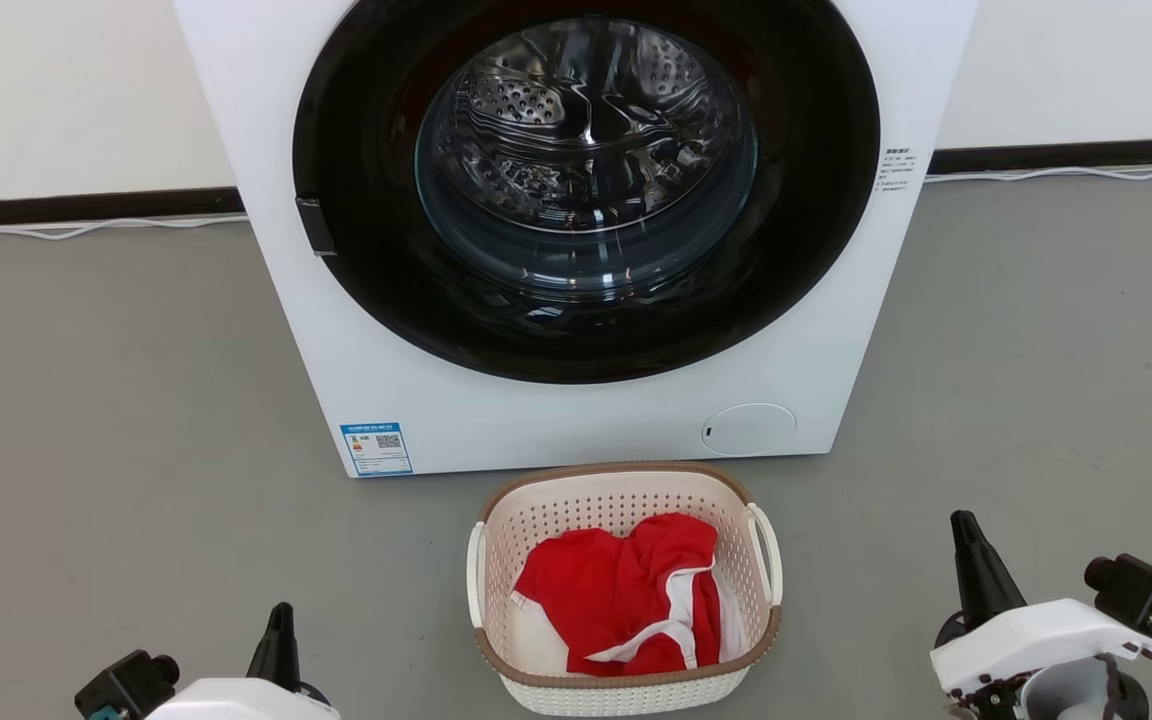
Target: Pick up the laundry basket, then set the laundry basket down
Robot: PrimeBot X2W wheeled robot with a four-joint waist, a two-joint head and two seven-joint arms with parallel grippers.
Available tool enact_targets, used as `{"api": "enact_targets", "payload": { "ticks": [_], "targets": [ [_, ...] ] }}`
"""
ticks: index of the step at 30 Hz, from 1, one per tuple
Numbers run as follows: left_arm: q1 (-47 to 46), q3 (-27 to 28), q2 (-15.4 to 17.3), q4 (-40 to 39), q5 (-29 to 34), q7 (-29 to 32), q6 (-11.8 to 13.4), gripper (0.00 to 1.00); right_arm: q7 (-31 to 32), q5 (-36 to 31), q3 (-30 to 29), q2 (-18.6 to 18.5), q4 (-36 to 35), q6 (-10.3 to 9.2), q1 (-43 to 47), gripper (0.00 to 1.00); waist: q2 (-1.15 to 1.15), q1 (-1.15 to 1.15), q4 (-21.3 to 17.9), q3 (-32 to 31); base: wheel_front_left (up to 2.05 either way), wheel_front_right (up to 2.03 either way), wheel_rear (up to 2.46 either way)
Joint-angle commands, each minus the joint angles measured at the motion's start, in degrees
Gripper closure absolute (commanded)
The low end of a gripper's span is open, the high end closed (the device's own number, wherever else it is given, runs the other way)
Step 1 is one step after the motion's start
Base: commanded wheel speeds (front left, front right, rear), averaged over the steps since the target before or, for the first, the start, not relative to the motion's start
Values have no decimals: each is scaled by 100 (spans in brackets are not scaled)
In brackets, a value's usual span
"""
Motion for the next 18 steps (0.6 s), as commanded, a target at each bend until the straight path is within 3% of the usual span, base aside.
{"api": "enact_targets", "payload": {
  "ticks": [1, 18],
  "targets": [
    [-245, 85, 59, -208, -184, 50, -80, 100, 76, 223, 3, -20, -207, 24, -119, 100, 0, -1, 4, 4, 0, 0, 0],
    [-267, 136, 74, -434, -1165, 320, -186, 100, 341, 1356, -101, 43, -434, 27, -71, 100, 0, -1, 33, 45, 0, 0, 0]
  ]
}}
